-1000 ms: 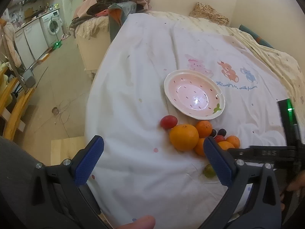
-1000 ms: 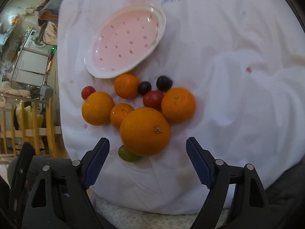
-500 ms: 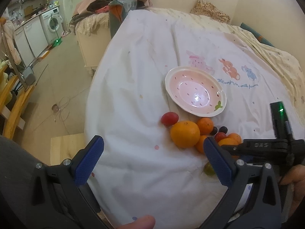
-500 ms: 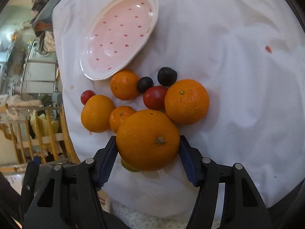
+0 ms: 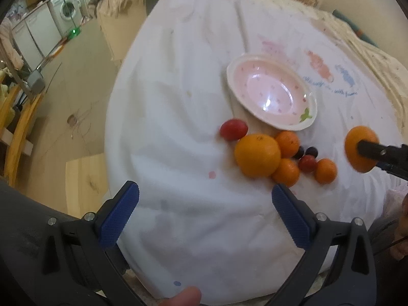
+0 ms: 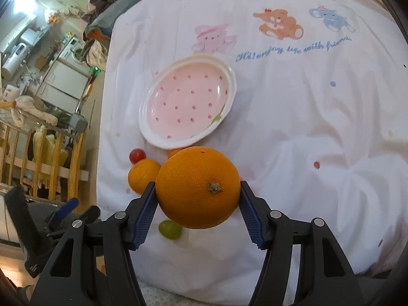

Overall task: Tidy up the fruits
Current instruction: 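Grasp the large orange with the right gripper while the left gripper grasps a tangerine, then grasp a second orange with the left gripper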

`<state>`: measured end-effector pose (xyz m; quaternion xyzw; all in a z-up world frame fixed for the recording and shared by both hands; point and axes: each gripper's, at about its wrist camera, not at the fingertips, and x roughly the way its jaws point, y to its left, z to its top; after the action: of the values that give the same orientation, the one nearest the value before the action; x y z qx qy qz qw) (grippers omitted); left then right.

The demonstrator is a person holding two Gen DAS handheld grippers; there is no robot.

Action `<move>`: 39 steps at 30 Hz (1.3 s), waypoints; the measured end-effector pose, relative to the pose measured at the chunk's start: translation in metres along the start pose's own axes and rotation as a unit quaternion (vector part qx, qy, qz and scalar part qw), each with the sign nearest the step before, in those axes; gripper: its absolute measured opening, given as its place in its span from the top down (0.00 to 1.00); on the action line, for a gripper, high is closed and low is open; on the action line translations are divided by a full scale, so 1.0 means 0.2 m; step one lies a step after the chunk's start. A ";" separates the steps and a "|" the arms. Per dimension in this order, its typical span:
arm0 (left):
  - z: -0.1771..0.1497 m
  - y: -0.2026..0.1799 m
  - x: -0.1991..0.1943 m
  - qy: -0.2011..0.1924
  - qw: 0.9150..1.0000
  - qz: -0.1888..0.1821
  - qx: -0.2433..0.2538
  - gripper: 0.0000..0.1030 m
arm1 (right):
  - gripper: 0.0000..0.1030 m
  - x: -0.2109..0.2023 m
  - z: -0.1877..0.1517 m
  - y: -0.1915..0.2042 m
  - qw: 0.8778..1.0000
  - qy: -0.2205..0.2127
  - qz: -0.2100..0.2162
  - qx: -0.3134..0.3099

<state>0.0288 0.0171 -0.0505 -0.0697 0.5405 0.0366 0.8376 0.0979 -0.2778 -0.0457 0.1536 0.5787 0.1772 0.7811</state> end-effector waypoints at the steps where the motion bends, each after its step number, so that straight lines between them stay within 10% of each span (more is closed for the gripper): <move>1: 0.01 0.00 0.02 0.009 1.000 -0.001 0.000 0.00 | 0.37 0.00 0.00 -0.02 1.000 -0.003 0.001 0.009; 17: 0.30 -0.30 0.36 0.152 0.988 -0.005 0.027 0.07 | 0.37 0.04 -0.02 -0.16 0.994 0.000 0.044 0.103; 22: 0.28 -0.31 0.47 0.190 0.982 -0.011 0.016 0.23 | 0.37 0.05 -0.01 -0.17 0.993 0.000 0.049 0.109; 28: 0.25 -0.32 0.45 0.183 0.982 -0.037 0.019 0.45 | 0.37 0.06 -0.01 -0.17 0.993 0.006 0.047 0.110; 39: 0.27 -0.29 0.16 0.140 0.986 -0.067 0.056 0.49 | 0.37 0.04 0.00 -0.13 0.997 -0.005 0.015 0.075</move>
<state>0.0983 -0.0326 -0.0531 -0.0629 0.6478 -0.0600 0.7568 0.1024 -0.2964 -0.0639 0.2215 0.5844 0.1444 0.7672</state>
